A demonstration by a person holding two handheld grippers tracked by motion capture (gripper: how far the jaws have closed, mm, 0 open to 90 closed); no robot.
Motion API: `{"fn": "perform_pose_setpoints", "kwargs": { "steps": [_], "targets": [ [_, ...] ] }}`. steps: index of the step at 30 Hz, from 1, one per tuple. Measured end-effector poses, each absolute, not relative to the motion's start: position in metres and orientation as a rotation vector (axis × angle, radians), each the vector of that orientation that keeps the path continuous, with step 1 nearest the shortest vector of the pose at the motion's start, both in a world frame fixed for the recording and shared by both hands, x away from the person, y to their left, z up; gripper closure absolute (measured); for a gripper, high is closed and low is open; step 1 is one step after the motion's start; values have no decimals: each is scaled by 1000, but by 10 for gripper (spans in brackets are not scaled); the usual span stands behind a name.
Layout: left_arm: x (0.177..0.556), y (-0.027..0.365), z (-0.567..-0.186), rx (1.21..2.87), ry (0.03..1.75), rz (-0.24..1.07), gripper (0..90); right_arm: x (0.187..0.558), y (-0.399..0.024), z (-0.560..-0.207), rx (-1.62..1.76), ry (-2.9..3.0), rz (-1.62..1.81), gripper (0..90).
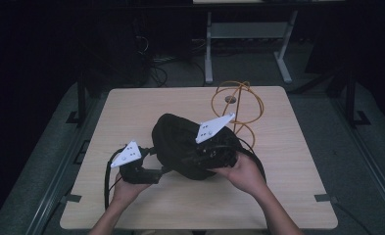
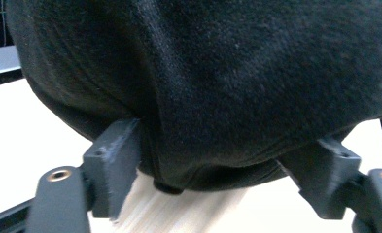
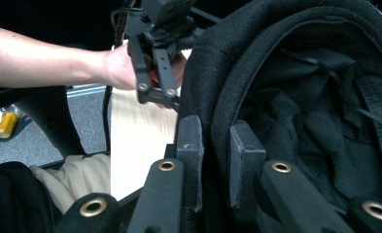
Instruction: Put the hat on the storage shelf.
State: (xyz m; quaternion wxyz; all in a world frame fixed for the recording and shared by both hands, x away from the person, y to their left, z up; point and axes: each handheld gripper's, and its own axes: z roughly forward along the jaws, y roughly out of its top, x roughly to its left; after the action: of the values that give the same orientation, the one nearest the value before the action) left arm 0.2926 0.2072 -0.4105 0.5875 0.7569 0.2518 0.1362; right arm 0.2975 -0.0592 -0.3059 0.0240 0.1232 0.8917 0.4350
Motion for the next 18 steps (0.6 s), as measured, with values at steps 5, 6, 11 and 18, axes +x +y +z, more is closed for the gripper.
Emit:
{"fn": "perform_pose_setpoints", "kwargs": {
  "steps": [5, 6, 11, 18],
  "targets": [
    [302, 208, -411, 1752, 575, 271, 525, 298, -56, -303, 368, 2771, 1361, 782],
    [302, 208, -411, 1752, 575, 271, 583, 298, -56, -303, 368, 2771, 1361, 782],
    [301, 212, -403, 1740, 523, 291, 817, 298, -57, -300, 364, 2768, 1408, 780],
    [298, 215, -390, 1719, 520, 309, 846, 298, -62, -297, 371, 2742, 1442, 773]
  ]
}}
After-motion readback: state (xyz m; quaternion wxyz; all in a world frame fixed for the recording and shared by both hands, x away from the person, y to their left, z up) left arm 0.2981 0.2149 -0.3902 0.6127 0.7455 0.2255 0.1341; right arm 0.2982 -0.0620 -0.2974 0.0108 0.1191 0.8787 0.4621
